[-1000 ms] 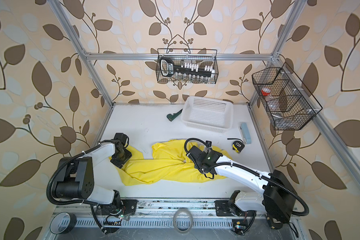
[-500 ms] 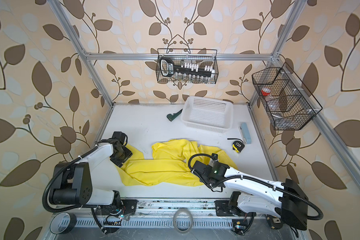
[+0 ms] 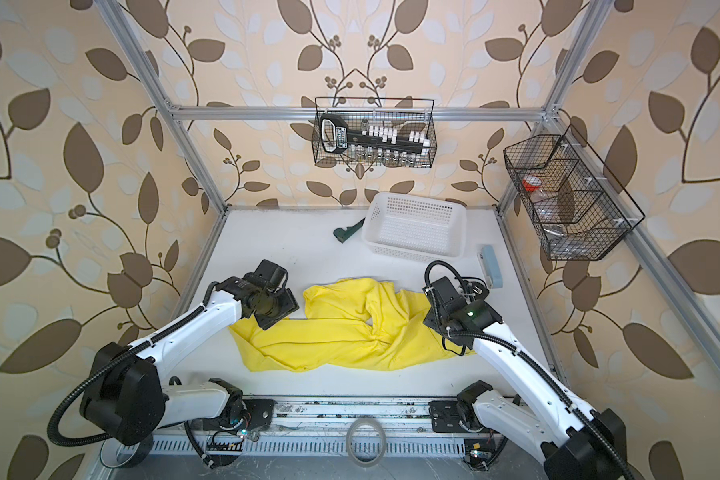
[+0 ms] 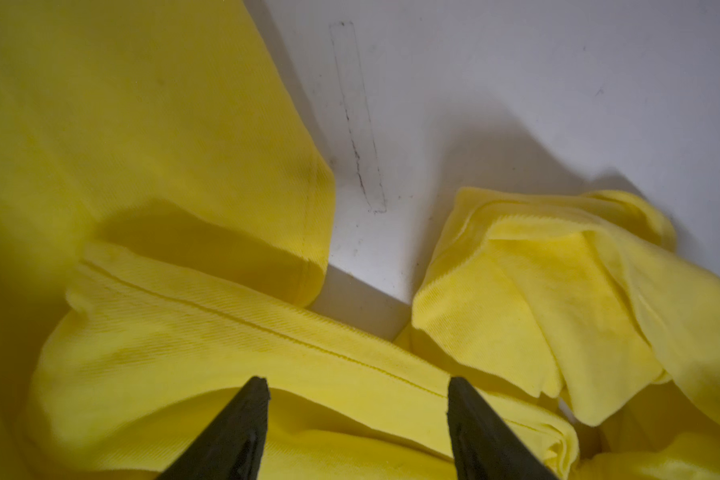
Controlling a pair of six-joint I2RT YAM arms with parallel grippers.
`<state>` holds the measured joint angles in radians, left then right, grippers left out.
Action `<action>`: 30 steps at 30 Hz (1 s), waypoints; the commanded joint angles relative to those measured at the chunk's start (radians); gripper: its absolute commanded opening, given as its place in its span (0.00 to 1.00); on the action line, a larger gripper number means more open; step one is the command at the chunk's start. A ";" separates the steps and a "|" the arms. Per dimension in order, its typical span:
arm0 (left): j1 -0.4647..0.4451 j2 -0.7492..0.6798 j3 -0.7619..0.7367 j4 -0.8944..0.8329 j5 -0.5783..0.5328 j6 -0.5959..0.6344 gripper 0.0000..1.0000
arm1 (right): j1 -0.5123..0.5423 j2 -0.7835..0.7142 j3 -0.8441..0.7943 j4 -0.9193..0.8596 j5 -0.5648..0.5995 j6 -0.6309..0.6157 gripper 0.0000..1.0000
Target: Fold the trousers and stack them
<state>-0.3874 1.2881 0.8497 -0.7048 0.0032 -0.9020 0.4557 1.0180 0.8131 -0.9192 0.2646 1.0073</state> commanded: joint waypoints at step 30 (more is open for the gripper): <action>-0.500 0.602 0.673 0.088 0.017 0.053 0.79 | 0.066 0.057 -0.194 0.181 -0.102 -0.036 0.03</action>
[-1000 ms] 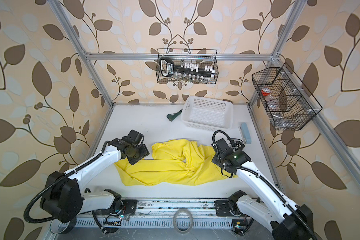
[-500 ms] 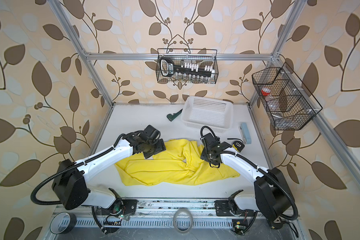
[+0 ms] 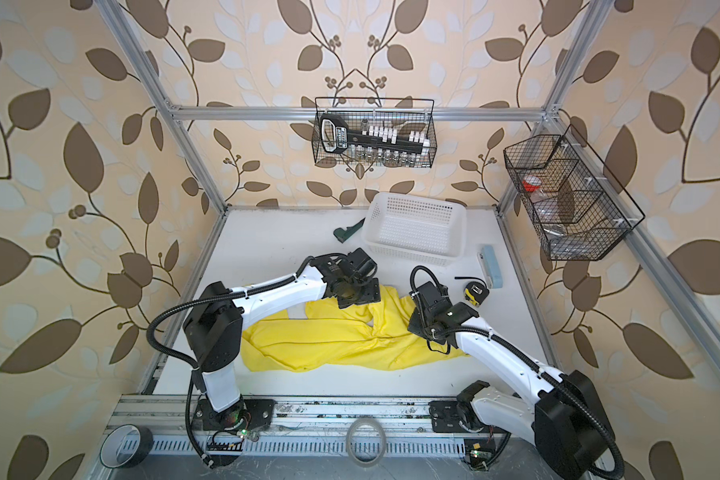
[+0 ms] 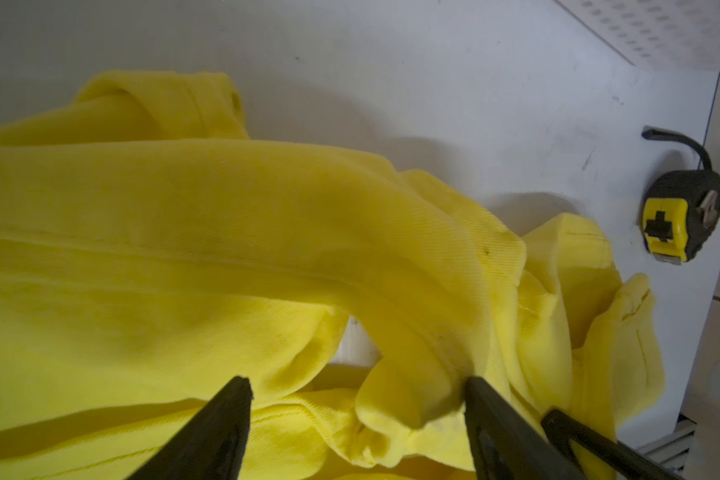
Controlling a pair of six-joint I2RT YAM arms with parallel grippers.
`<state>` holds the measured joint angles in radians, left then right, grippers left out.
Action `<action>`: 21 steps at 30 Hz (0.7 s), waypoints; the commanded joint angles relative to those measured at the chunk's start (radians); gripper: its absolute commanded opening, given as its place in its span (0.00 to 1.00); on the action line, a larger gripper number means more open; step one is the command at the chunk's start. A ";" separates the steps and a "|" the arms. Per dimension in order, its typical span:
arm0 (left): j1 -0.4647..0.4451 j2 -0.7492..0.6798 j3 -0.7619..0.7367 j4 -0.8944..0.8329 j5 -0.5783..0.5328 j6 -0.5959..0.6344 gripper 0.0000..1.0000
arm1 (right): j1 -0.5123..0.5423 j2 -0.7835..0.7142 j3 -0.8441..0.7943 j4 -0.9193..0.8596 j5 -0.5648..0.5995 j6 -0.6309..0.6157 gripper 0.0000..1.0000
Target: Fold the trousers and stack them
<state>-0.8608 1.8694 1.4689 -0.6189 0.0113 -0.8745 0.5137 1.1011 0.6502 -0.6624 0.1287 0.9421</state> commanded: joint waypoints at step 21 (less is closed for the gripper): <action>0.079 -0.087 0.045 -0.032 -0.227 0.062 0.00 | 0.046 -0.168 -0.070 -0.138 0.036 0.118 0.08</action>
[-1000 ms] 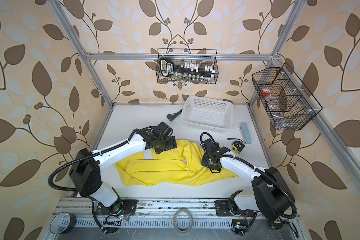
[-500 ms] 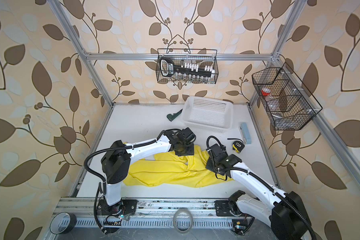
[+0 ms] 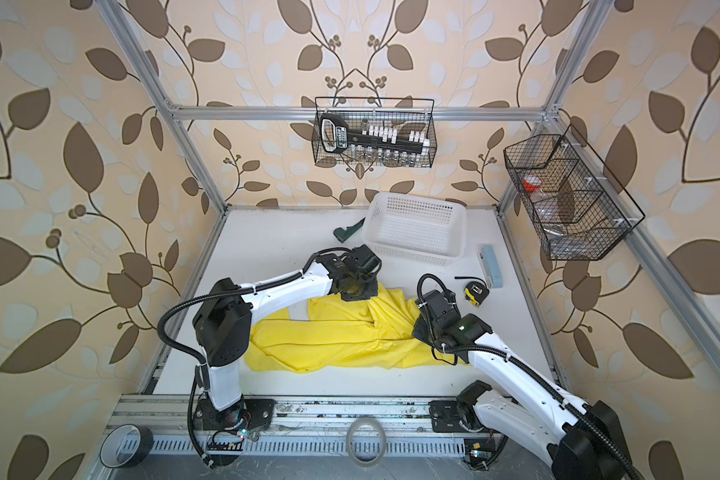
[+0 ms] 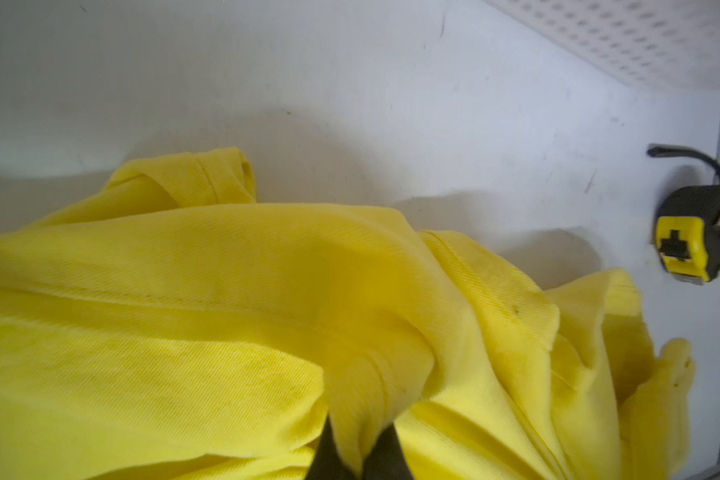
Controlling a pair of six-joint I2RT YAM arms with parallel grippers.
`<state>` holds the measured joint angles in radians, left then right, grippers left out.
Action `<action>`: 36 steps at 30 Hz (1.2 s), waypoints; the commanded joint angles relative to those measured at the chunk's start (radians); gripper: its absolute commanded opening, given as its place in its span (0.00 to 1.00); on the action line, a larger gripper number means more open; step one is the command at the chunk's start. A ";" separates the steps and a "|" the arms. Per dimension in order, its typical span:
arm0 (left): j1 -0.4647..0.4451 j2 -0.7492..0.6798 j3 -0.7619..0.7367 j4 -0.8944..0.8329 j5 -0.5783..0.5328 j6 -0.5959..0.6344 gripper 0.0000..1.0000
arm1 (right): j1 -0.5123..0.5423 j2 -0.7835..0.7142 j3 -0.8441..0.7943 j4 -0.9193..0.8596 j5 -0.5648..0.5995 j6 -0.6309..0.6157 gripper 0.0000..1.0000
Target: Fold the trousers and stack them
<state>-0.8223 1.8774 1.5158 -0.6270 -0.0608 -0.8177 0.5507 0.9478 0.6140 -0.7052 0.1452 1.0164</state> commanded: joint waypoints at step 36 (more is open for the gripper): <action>0.153 -0.156 -0.108 -0.090 -0.457 -0.106 0.00 | 0.594 -0.145 -0.124 -0.339 0.102 0.751 0.23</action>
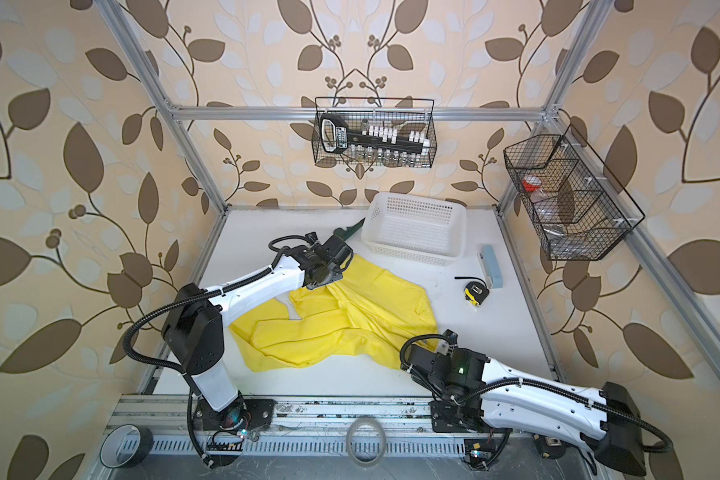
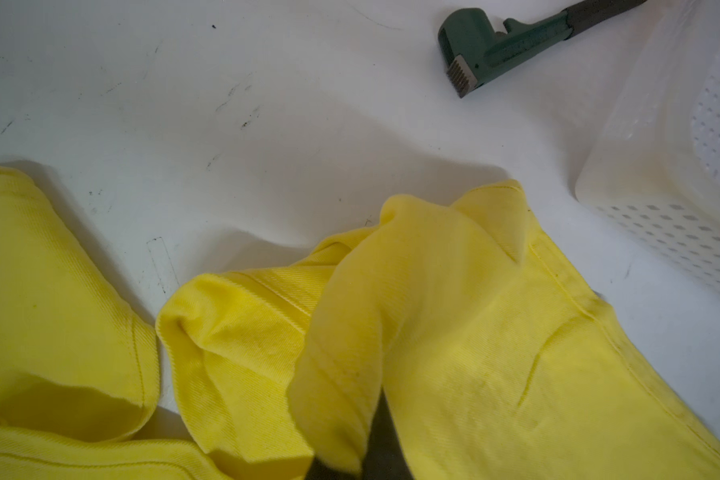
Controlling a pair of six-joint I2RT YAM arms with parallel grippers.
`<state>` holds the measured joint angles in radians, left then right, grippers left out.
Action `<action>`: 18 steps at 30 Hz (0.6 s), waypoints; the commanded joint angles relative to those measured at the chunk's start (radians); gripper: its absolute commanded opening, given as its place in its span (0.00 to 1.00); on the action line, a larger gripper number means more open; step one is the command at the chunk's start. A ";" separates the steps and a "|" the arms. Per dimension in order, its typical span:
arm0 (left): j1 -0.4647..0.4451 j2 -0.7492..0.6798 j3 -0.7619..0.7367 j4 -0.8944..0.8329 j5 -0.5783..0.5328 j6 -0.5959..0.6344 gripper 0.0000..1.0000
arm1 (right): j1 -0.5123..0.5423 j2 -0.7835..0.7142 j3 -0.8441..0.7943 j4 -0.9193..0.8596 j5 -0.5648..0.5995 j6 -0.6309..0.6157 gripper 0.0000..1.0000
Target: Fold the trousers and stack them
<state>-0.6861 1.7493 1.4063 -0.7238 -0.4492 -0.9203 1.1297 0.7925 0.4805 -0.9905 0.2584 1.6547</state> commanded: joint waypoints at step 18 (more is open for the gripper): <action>0.018 -0.161 -0.062 -0.006 0.240 0.144 0.34 | -0.729 0.196 0.254 0.253 -0.179 -0.859 0.69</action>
<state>-0.6788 1.6752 1.3655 -0.6899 -0.2684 -0.8108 0.4347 0.9203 0.7551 -0.9005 0.1528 1.0012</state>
